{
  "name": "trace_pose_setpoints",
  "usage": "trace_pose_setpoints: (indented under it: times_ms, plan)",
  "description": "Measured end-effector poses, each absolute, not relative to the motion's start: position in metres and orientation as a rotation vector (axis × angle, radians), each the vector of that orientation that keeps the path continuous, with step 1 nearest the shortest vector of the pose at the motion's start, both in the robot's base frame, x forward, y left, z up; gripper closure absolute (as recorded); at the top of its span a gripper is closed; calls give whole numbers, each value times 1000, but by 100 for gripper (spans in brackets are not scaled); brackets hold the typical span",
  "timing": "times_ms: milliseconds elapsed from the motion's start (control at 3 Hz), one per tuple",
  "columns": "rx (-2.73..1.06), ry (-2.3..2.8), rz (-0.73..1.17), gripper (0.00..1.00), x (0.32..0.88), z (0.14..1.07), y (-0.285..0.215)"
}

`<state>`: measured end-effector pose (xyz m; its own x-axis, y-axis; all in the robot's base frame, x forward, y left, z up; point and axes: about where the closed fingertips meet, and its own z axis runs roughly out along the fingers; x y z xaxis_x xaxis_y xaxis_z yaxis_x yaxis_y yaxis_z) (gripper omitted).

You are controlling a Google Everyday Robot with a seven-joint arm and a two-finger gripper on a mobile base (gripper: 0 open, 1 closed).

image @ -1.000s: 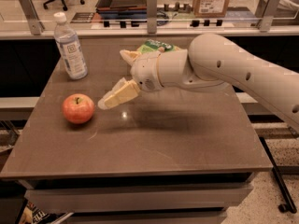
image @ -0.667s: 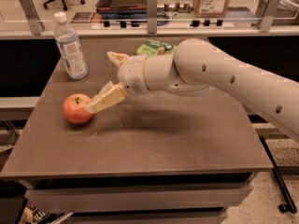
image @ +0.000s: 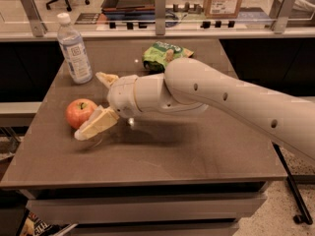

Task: Pick apple

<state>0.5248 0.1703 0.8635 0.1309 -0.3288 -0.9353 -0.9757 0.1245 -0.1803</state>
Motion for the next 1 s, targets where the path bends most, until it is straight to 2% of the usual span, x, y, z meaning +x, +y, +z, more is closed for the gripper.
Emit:
trace_pose_setpoints:
  times_ms: [333,1000]
  plan:
    - [-1404,1370,816,18,514,860,182]
    - [-1411,1363,819,64,511,861,186]
